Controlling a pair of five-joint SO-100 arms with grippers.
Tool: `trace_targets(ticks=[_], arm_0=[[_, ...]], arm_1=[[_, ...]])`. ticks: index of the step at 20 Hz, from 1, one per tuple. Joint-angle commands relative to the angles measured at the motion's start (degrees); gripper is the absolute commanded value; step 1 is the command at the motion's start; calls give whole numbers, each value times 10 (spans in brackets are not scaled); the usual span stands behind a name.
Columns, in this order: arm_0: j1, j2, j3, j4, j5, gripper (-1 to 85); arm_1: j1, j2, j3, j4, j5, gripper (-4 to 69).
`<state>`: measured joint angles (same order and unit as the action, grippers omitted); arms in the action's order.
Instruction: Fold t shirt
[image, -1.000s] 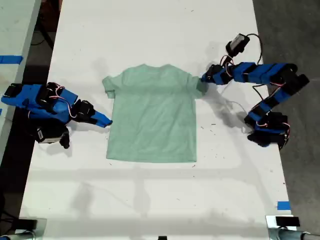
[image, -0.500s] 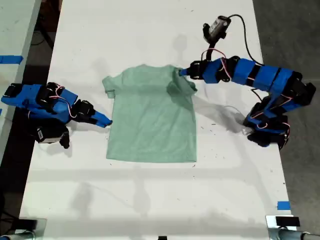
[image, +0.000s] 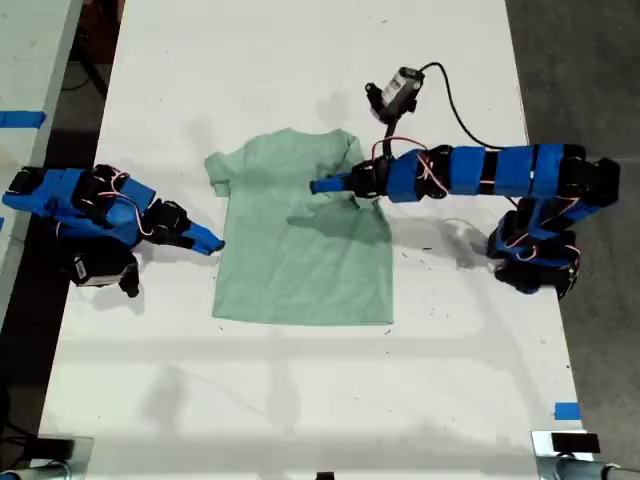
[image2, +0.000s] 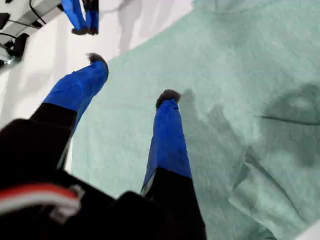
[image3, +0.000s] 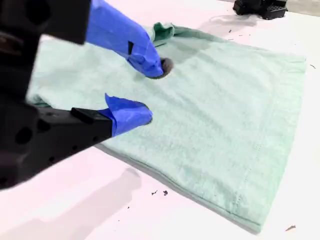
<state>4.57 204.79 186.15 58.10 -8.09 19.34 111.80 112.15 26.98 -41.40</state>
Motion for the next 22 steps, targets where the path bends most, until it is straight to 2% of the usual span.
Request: trace_targets(ticks=[1,2,3,6,7,8,10,11,15,16,17,18,19,22], arm_0=[[2,4,23,1,5,114],[2,4,23,1,5,114],[2,4,23,1,5,114],[2,4,23,1,5,114],[2,4,23,1,5,114],[2,4,23,1,5,114],[2,4,23,1,5,114],[2,4,23,1,5,114],[2,4,23,1,5,115],[2,4,23,1,6,115],[2,4,23,1,6,115],[2,4,23,1,6,115],[2,4,23,1,6,115],[2,4,23,1,6,115]], arm_1=[[49,110,-28,127,0,203],[66,159,4,163,11,170],[80,223,62,172,21,138],[96,479,307,144,62,66],[94,577,385,156,82,45],[88,676,445,197,100,34],[71,896,548,329,134,17],[56,892,555,377,149,17],[24,890,663,373,139,17],[39,885,664,443,139,21],[83,883,663,485,149,18],[108,888,663,486,128,14],[109,888,663,486,149,15],[77,888,663,486,158,15]])
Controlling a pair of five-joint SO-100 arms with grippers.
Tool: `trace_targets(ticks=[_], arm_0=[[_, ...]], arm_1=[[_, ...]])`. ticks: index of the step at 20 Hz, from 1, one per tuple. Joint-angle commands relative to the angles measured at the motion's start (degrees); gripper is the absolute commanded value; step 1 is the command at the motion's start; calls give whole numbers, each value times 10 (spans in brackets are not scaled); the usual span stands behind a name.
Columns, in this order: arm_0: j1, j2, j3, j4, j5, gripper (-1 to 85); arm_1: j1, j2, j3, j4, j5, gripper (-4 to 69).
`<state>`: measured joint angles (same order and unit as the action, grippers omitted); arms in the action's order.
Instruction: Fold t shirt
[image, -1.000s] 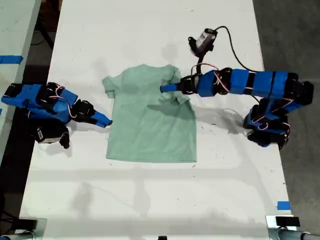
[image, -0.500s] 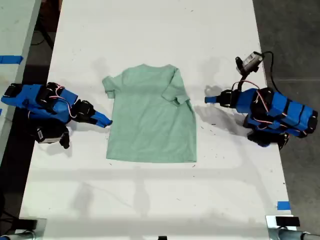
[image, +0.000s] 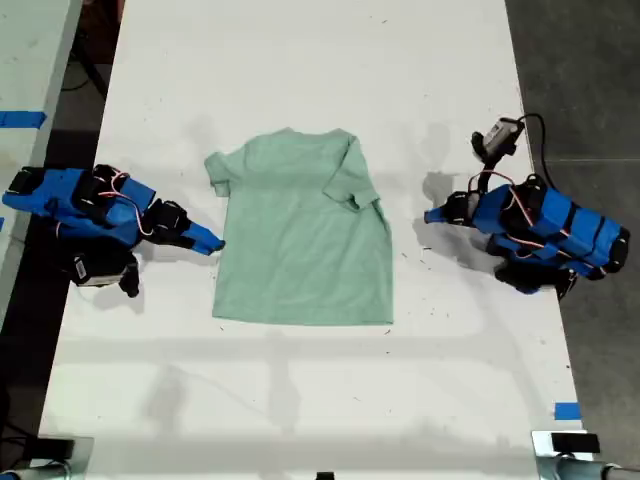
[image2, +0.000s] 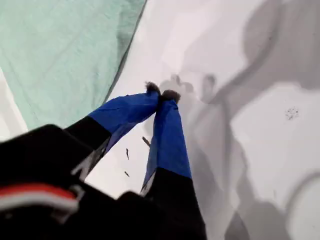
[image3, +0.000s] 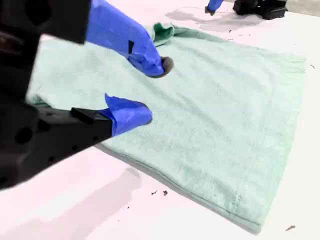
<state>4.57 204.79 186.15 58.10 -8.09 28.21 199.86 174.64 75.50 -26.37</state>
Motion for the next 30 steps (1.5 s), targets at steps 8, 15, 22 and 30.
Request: trace_targets(ticks=[8,15,22,30], arm_0=[[2,4,23,1,6,115],[2,4,23,1,6,115],[2,4,23,2,6,115],[2,4,23,2,6,115]], arm_1=[[-25,7,38,2,11,12],[-30,7,38,2,-131,41],[-31,7,37,2,-172,39],[-31,7,37,2,-173,39]])
